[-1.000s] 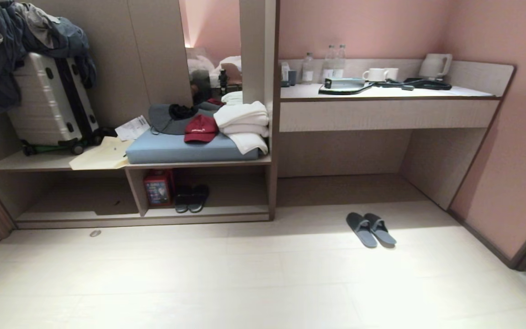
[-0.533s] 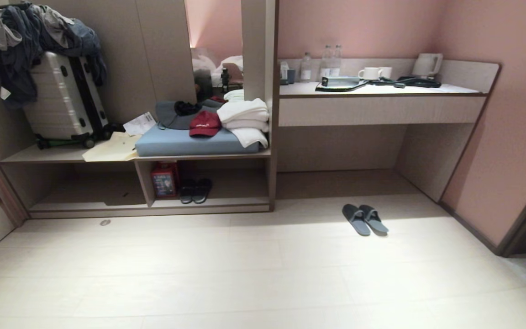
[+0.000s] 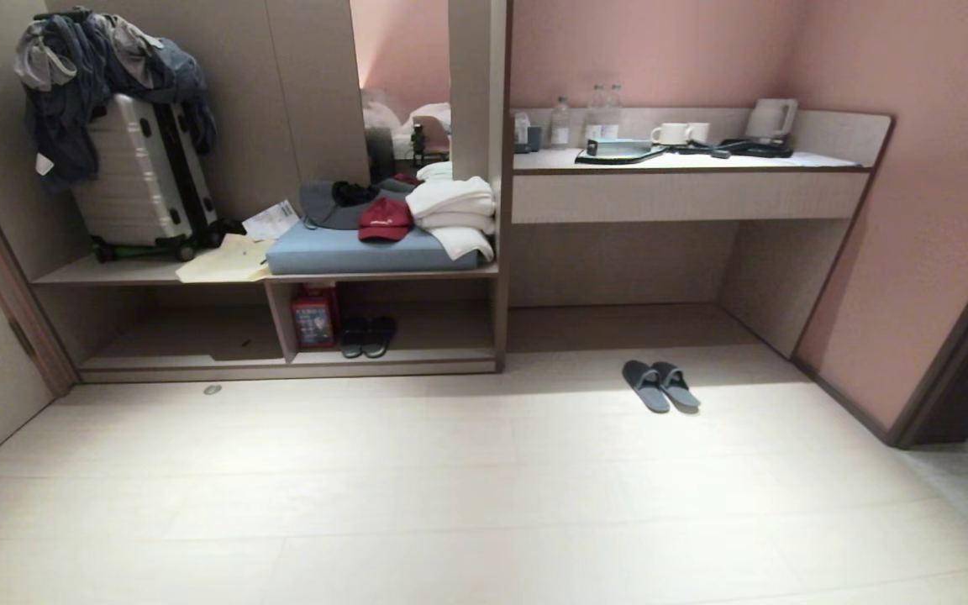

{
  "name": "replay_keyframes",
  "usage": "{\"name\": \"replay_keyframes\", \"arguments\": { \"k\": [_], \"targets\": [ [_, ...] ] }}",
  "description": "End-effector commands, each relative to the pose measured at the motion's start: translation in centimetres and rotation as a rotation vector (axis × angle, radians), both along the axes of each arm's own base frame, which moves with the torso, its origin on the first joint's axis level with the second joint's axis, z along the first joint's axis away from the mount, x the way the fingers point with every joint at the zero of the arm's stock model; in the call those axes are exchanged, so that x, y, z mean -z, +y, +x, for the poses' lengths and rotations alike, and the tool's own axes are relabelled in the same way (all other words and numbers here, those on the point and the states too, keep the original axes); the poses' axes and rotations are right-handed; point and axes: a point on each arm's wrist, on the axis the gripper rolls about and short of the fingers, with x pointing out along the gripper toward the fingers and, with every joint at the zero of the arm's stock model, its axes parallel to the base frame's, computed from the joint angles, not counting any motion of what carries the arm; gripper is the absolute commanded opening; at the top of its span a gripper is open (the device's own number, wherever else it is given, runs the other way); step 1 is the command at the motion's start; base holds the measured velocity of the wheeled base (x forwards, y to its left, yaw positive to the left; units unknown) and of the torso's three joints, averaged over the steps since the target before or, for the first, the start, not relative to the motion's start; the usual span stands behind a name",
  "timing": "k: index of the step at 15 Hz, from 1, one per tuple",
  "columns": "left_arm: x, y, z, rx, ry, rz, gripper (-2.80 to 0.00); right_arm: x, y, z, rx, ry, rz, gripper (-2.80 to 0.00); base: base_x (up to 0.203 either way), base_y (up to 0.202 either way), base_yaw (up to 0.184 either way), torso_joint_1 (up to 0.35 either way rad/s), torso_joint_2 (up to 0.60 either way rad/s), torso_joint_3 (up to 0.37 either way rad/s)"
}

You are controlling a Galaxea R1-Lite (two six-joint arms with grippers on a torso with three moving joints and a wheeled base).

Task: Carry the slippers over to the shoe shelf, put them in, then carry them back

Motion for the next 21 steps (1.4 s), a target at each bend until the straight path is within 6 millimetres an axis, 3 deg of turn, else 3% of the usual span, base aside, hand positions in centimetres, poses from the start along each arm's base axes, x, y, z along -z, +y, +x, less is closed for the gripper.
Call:
{"name": "replay_keyframes", "arguments": {
  "k": [1, 21],
  "targets": [
    [-0.01, 0.00, 0.01, -0.001, 0.000, 0.000, -2.80, -0.01, 0.00, 0.01, 0.001, 0.001, 0.001, -2.80, -0.109, 0.000, -0.014, -0.002, 0.00, 0.001],
    [-0.01, 0.00, 0.01, 0.000, 0.000, 0.000, -2.80, -0.01, 0.00, 0.01, -0.001, 0.001, 0.021, -2.80, 0.000, 0.000, 0.000, 0.000, 0.00, 0.000]
  ]
}}
